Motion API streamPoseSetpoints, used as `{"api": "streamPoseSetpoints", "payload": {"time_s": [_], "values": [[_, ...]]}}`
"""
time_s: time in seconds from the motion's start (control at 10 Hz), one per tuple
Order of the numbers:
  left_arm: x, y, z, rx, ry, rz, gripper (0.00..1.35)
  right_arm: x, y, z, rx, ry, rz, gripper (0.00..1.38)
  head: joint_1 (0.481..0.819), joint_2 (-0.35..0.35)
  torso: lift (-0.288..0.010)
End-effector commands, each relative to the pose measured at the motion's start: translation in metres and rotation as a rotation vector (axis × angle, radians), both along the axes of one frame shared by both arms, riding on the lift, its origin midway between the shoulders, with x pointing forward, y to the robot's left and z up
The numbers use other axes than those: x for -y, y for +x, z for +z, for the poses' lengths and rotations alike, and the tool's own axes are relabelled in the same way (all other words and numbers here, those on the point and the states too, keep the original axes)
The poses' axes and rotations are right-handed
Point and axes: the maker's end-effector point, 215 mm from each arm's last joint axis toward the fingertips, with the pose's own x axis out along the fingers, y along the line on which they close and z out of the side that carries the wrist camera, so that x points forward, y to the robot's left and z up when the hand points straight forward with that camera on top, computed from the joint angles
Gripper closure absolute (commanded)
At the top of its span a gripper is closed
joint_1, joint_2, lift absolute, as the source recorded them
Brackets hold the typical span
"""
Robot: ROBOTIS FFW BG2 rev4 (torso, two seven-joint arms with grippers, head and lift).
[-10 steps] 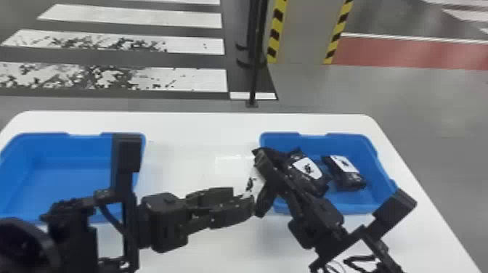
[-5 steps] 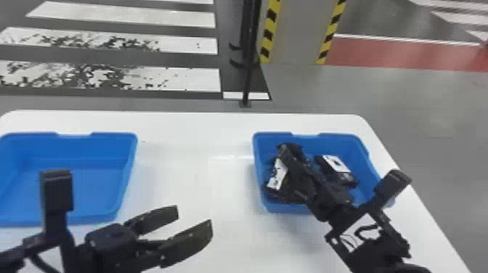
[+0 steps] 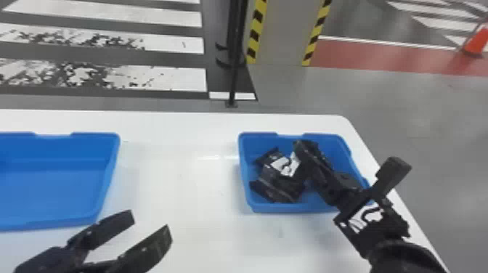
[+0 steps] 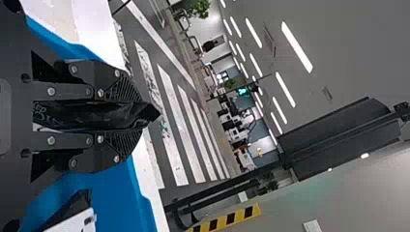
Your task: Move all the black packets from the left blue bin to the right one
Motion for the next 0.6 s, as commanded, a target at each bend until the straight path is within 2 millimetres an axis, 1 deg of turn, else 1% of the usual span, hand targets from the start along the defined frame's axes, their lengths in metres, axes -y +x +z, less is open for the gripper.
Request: {"api": "streamPoseSetpoints", "payload": {"time_s": [0.0, 0.1, 0.2, 0.3, 0.4, 0.5], "values": [[-0.019, 0.008, 0.017, 0.078, 0.003, 0.058, 0.18, 0.016, -0.008, -0.006, -0.012, -0.014, -0.031, 0.23, 0.695, -0.211, -0.185], [-0.034, 0.012, 0.026, 0.126, 0.018, 0.100, 0.18, 0.025, -0.018, 0.003, 0.024, -0.070, -0.057, 0.08, 0.695, -0.212, -0.185], [-0.050, 0.016, 0.033, 0.172, 0.037, 0.145, 0.18, 0.024, -0.031, 0.013, 0.057, -0.103, -0.071, 0.12, 0.695, -0.208, -0.185], [-0.064, 0.016, 0.034, 0.193, 0.061, 0.179, 0.18, 0.019, -0.049, 0.020, 0.073, -0.138, -0.087, 0.13, 0.695, -0.195, -0.185], [-0.079, 0.016, 0.032, 0.203, 0.084, 0.221, 0.18, 0.009, -0.066, 0.024, 0.079, -0.156, -0.090, 0.13, 0.695, -0.176, -0.185], [-0.101, 0.019, 0.038, 0.247, 0.132, 0.278, 0.18, -0.004, -0.084, 0.034, 0.105, -0.168, -0.094, 0.13, 0.695, -0.149, -0.185]]}}
